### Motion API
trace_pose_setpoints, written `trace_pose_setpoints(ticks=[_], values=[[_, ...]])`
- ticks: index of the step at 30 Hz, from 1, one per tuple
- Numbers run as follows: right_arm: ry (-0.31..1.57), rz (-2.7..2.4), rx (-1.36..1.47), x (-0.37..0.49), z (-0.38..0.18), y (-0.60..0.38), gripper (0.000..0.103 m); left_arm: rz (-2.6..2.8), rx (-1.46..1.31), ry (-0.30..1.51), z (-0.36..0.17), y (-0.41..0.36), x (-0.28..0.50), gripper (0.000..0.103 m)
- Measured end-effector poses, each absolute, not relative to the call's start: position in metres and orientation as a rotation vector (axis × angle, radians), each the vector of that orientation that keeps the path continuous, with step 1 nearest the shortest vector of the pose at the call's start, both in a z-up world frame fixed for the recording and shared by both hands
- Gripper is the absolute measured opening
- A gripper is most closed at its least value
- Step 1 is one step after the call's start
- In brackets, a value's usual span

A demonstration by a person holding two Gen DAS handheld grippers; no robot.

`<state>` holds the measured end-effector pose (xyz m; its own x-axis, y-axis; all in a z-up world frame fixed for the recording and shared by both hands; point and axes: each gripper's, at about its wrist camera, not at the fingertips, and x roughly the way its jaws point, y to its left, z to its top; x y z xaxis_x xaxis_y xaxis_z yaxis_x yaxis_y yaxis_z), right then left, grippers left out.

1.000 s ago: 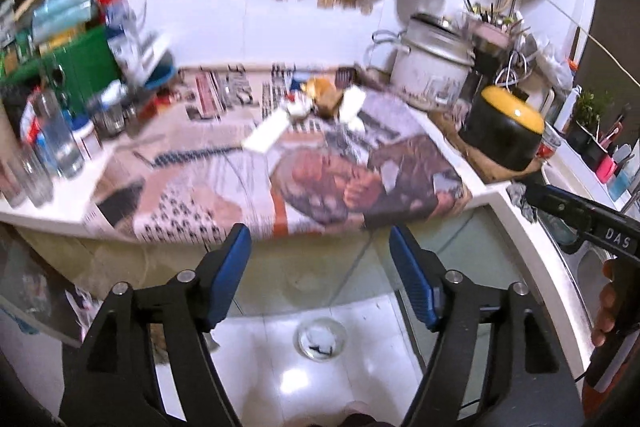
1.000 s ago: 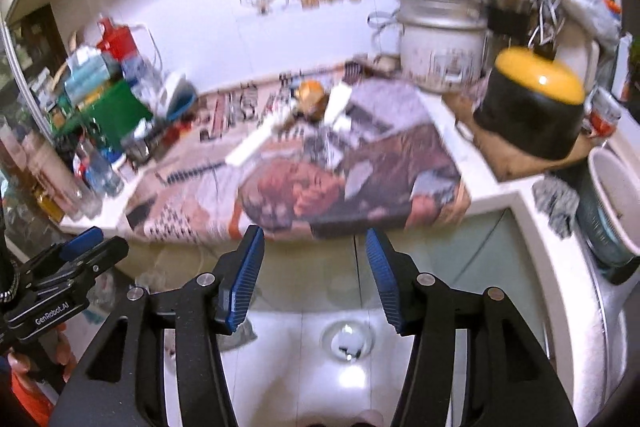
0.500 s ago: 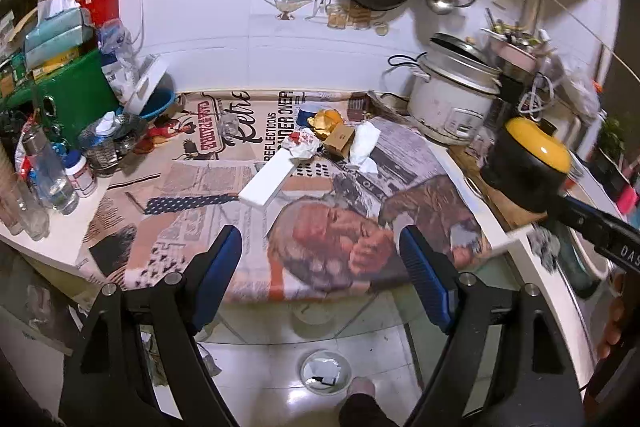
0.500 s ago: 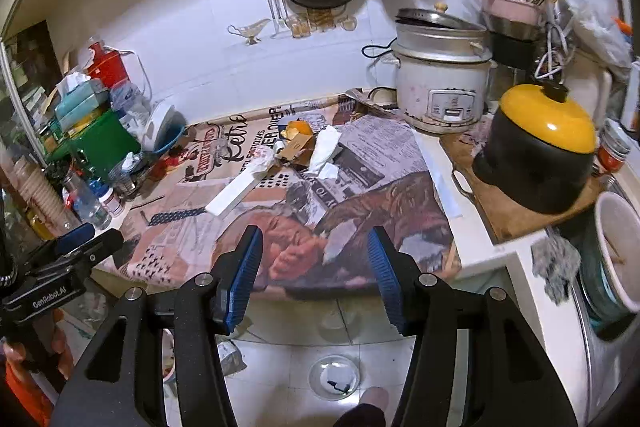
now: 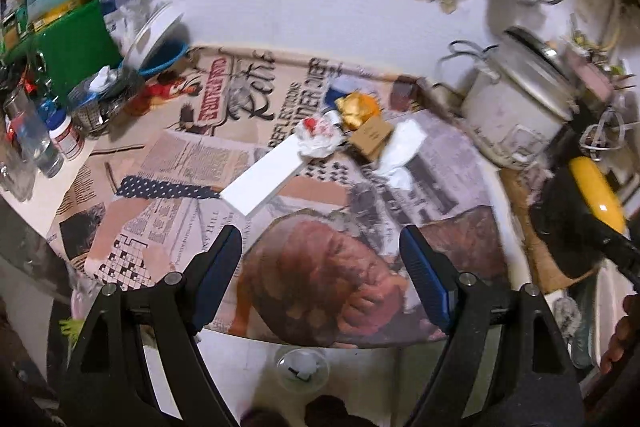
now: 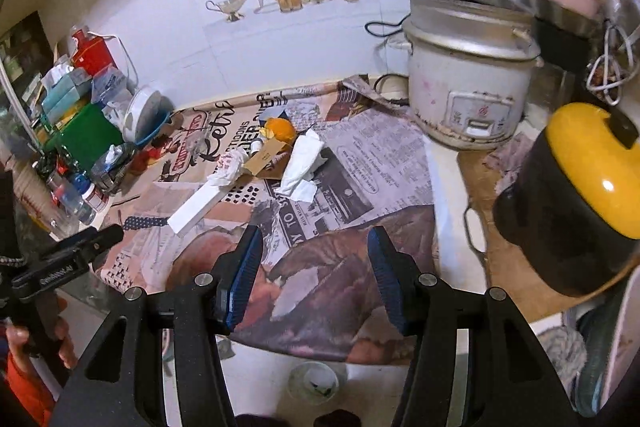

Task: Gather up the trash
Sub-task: 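Move both tools back up to the counter, then grasp the red-printed plastic bag with the left tool while the right tool grasps the tissue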

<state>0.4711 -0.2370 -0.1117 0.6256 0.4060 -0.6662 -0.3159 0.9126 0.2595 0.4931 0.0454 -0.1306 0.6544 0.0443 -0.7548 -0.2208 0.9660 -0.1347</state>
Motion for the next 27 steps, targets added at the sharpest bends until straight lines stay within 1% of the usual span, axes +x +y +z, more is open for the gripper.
trace_pose_setpoints(ticks=[7, 14, 18, 23, 26, 27], values=[[0.867, 0.421, 0.135, 0.512, -0.131, -0.222, 0.051, 0.172, -0.231, 0.884, -0.154, 0.064, 0.539, 0.081], [0.881, 0.319, 0.121, 0.544, -0.132, -0.2, 0.051, 0.081, -0.258, 0.922, -0.178, 0.092, 0.616, 0.081], [0.923, 0.284, 0.152, 0.577, -0.144, -0.185, 0.051, 0.025, -0.285, 0.974, -0.198, 0.105, 0.666, 0.08], [0.984, 0.264, 0.192, 0.612, -0.171, -0.165, 0.051, -0.03, -0.234, 1.03, -0.224, 0.098, 0.707, 0.076], [1.022, 0.261, 0.21, 0.632, -0.19, -0.153, 0.051, -0.059, -0.157, 1.041, -0.237, 0.087, 0.722, 0.069], [1.035, 0.264, 0.216, 0.639, -0.196, -0.149, 0.051, -0.066, -0.154, 1.046, -0.24, 0.087, 0.724, 0.066]])
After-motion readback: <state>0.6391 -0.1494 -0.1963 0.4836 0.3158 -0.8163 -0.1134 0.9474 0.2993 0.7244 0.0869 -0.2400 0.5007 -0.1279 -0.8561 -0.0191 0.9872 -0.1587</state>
